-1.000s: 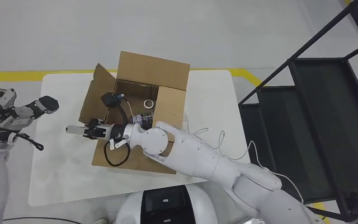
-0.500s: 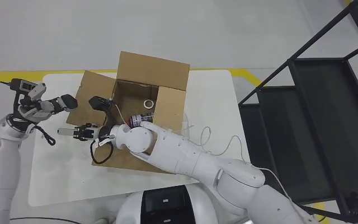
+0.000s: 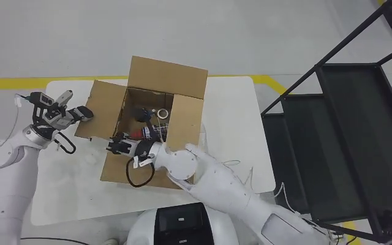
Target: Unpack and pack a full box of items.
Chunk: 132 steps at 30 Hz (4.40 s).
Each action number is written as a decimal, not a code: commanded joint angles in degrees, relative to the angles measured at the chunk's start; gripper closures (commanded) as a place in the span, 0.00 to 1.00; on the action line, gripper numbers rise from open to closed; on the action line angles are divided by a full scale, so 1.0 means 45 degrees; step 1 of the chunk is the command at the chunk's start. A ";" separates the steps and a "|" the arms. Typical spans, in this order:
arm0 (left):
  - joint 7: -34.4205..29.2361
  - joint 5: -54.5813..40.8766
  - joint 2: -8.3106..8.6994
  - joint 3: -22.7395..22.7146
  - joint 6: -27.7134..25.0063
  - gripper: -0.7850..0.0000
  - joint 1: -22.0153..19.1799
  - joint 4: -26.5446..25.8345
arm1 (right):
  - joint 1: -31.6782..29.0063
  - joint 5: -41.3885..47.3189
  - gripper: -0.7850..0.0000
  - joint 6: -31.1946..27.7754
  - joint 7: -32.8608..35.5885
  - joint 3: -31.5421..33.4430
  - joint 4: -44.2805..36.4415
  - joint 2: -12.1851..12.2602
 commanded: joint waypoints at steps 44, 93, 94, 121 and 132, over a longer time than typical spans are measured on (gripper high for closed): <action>-0.1768 0.1419 0.0230 0.1458 0.2036 0.00 0.0510 -0.7765 | -0.7102 0.1464 0.00 -0.3068 0.2508 0.6188 -0.5472 0.2215; 0.3256 0.3471 -0.3054 0.9112 -0.1518 0.00 -0.3962 -0.0973 | -0.7220 0.1584 0.00 -0.2171 0.2852 0.5597 -0.5244 0.2681; 0.3061 0.3309 -0.3023 0.8990 -0.1663 0.00 -0.3868 -0.1129 | -0.7236 0.1551 0.00 -0.2182 0.2941 0.5514 -0.5318 0.2693; 0.0666 0.1361 -0.1809 0.4093 -0.1329 0.00 -0.0963 -0.4623 | -0.9092 0.1261 0.00 -0.1802 -0.1796 0.7863 -0.5777 0.2994; 0.0120 0.0401 -0.0900 -0.0151 -0.1329 0.00 0.3227 -0.6856 | -0.7531 0.2075 0.00 -0.0037 -0.2400 0.7706 -0.3218 0.2892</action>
